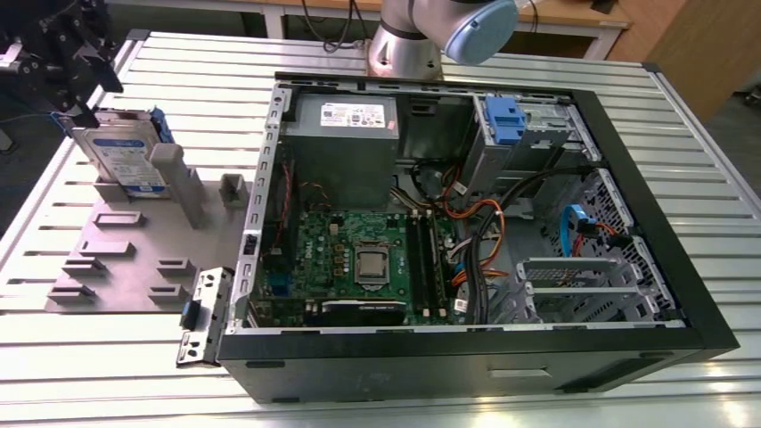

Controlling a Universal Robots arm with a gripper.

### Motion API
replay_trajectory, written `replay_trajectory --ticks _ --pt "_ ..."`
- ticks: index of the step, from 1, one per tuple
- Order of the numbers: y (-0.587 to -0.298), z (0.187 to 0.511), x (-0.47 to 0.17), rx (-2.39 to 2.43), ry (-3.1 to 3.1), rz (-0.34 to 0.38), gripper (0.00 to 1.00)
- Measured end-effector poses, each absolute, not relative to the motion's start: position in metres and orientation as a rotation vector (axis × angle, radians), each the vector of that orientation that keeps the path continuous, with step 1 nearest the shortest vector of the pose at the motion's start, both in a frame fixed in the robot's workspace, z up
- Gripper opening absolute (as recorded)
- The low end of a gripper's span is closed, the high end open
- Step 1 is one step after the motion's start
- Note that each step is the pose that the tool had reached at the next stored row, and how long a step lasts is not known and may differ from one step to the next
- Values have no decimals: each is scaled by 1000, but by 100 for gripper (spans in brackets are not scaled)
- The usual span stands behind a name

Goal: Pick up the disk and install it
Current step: 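Pick up the disk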

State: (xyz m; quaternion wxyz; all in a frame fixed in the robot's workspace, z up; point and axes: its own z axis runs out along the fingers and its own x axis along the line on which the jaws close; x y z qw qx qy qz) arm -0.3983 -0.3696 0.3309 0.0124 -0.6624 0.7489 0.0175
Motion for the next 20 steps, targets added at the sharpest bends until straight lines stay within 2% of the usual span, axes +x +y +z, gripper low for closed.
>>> replay_trajectory --ticks 20 --pt "-370 302 -399 -2173 2236 56 65"
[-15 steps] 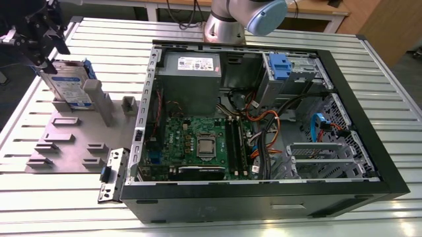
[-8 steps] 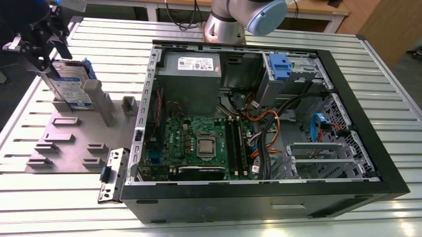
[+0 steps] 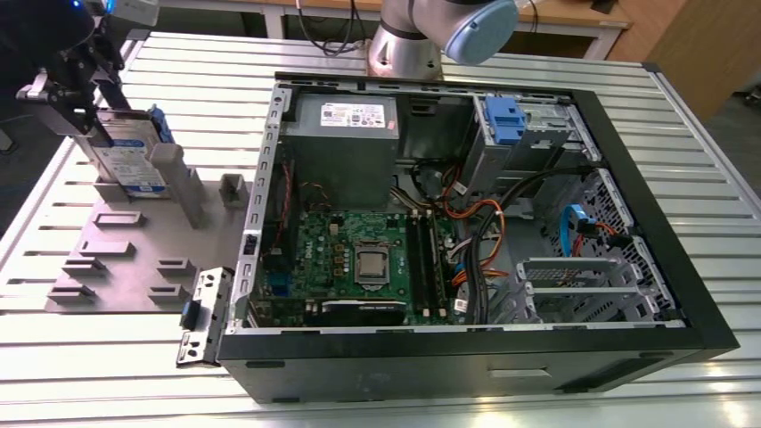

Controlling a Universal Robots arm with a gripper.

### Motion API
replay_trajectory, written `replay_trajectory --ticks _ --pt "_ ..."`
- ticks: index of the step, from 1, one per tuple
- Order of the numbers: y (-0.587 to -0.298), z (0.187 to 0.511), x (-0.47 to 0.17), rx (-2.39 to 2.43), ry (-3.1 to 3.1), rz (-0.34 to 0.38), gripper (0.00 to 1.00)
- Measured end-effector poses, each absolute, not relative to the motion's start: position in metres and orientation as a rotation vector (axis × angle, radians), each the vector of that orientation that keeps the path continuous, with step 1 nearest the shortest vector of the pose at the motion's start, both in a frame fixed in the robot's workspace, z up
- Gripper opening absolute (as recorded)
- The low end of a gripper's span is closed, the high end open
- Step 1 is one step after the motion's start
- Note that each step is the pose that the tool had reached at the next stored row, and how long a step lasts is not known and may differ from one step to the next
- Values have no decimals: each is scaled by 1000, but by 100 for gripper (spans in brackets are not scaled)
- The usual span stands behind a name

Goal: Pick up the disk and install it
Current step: 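Pick up the disk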

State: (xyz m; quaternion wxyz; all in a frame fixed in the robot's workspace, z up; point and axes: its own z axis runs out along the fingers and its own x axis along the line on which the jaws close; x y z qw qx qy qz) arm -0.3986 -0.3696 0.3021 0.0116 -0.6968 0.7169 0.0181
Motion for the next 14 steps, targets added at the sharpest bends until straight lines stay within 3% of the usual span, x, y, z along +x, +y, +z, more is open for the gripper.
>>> replay_trajectory --ticks 14 --pt "-364 300 -398 -2174 2233 57 65"
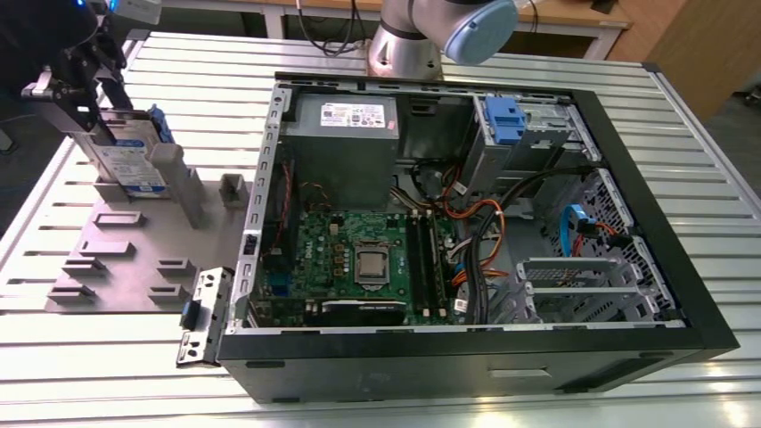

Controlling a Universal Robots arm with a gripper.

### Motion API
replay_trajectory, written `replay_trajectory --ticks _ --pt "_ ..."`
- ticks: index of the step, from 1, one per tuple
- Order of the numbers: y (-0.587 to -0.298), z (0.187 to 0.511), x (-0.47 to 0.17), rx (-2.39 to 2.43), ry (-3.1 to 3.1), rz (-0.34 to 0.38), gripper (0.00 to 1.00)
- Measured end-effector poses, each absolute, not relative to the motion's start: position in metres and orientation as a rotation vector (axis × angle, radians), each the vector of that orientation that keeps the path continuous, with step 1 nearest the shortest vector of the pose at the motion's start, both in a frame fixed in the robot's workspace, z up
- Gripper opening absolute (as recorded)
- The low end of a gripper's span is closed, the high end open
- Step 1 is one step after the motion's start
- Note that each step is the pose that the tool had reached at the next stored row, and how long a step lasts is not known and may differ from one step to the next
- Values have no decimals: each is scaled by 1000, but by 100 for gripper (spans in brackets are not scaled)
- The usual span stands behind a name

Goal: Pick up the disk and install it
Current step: 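Pick up the disk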

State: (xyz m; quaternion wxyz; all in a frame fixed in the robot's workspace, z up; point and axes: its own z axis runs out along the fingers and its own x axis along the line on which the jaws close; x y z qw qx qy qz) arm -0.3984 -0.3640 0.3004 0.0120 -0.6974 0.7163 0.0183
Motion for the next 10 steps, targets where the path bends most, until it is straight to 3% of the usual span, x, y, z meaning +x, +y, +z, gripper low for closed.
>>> replay_trajectory --ticks 6,8,10 --pt "-364 300 -398 -2174 2234 57 64" --pt "-364 300 -398 -2174 2234 57 50" --pt "-364 300 -398 -2174 2234 57 50"
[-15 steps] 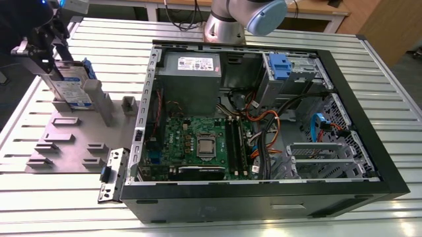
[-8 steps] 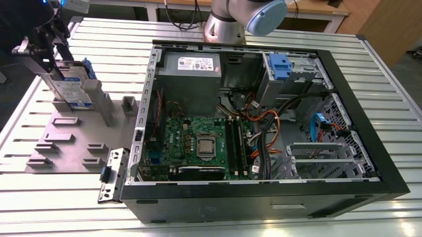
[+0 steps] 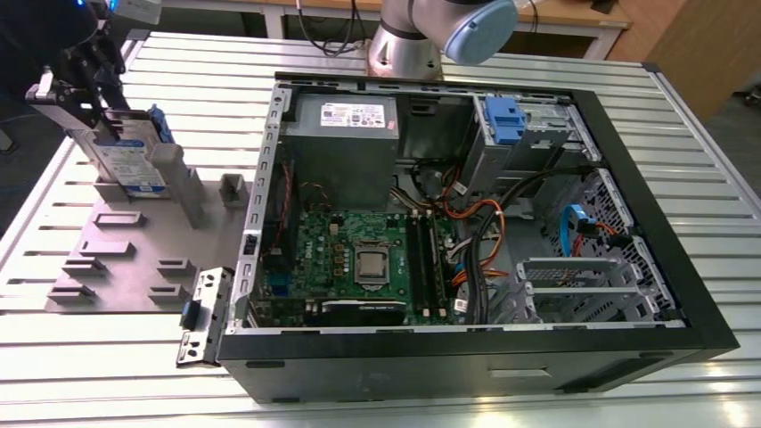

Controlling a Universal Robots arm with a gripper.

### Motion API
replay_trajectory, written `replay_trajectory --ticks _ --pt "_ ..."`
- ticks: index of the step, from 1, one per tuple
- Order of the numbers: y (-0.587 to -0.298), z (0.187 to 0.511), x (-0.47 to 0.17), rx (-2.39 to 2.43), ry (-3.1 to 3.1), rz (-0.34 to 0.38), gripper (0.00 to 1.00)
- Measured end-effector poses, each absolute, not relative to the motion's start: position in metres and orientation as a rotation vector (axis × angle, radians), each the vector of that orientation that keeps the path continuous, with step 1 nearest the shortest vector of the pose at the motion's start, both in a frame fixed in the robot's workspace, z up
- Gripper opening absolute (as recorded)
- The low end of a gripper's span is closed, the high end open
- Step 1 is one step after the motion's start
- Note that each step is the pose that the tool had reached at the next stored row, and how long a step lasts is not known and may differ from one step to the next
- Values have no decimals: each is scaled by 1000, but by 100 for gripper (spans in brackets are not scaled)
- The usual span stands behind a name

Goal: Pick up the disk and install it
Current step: 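Pick up the disk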

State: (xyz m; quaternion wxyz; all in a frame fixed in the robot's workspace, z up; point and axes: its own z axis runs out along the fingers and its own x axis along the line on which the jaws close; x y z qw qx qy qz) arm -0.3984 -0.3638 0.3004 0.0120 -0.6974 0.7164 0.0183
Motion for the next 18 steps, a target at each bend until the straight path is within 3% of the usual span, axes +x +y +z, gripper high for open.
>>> replay_trajectory --ticks 5,6,18 --pt "-364 300 -398 -2174 2234 57 49" --pt "-364 300 -398 -2174 2234 57 42" --pt "-365 300 -398 -2170 2238 57 42"
